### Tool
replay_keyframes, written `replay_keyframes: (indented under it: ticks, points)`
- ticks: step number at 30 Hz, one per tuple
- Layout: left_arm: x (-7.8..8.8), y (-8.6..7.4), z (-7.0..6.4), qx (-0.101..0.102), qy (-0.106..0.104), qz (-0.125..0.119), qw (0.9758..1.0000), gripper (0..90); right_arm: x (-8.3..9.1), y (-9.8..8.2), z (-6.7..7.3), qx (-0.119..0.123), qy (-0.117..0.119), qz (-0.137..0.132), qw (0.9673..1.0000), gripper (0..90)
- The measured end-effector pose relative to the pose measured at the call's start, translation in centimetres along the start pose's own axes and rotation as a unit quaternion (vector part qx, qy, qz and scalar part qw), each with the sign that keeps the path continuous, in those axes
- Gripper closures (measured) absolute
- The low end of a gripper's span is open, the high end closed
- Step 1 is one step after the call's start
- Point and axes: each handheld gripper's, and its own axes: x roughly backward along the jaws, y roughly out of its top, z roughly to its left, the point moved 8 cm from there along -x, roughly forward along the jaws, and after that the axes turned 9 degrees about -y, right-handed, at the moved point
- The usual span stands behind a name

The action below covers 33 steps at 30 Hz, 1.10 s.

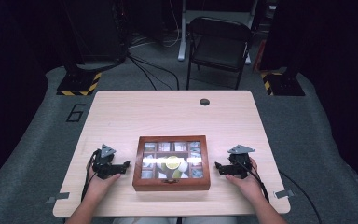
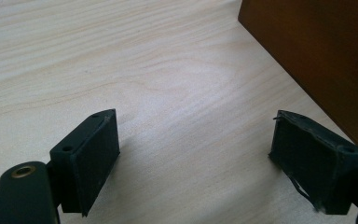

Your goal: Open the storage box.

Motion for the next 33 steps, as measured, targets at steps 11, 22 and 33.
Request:
replay_keyframes:
  ticks: [11,22,33]
  points:
    - [0.04,-0.03,-0.02,0.002,0.000,0.001,1.0000,15.1,-0.01,-0.01,0.03,-0.001,-0.003,0.002,1.0000,10.9]
    - [0.05,-0.02,0.00,0.003,0.002,0.000,1.0000,15.6,0.08,0.01,0.01,-0.010,-0.005,-0.002,0.9999,14.5]
    - [0.28,0.05,-0.29,0.014,0.003,-0.006,0.9999,22.5,0.42,0.07,-0.07,-0.011,-0.010,0.010,0.9998,22.1]
